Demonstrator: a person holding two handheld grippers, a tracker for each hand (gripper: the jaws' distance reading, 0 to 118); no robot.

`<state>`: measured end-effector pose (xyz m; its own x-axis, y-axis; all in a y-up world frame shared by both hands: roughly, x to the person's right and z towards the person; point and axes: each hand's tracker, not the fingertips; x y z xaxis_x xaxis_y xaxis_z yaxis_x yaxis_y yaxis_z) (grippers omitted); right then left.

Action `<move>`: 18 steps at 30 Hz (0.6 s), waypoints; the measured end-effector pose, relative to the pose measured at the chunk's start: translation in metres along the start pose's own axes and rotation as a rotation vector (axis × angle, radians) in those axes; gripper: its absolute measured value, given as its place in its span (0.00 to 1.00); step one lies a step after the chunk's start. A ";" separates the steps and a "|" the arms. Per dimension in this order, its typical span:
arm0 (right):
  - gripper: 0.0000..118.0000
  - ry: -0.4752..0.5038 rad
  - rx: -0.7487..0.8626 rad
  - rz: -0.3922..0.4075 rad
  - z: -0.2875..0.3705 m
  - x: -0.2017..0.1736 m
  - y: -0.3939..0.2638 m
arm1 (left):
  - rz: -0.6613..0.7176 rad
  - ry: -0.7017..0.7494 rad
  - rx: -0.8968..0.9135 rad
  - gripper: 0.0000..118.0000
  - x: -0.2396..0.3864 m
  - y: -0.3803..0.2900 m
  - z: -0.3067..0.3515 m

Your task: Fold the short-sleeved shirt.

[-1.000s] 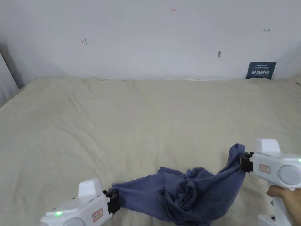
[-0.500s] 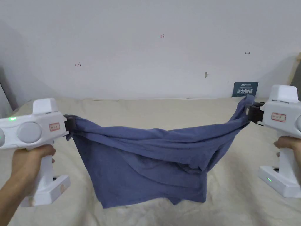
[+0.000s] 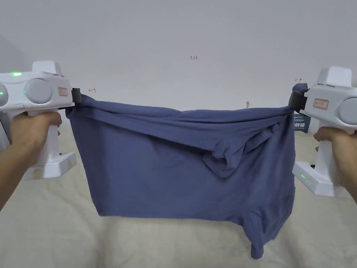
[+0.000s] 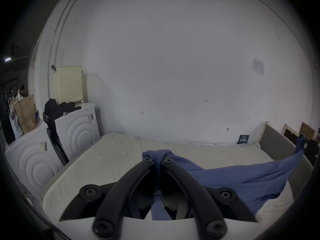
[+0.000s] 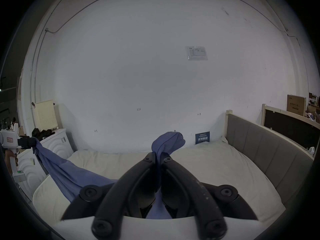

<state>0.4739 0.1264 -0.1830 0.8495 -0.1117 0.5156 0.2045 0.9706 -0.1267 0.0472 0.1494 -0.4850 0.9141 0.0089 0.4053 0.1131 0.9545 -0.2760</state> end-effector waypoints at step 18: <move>0.05 -0.028 -0.195 -0.011 -0.022 -0.003 -0.163 | -0.088 0.011 -0.192 0.05 -0.006 -0.171 -0.049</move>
<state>0.4484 -0.0361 -0.1823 0.8332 -0.1132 0.5412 0.3063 0.9094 -0.2813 0.0418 -0.0286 -0.4827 0.9015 -0.0763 0.4260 0.2639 0.8772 -0.4012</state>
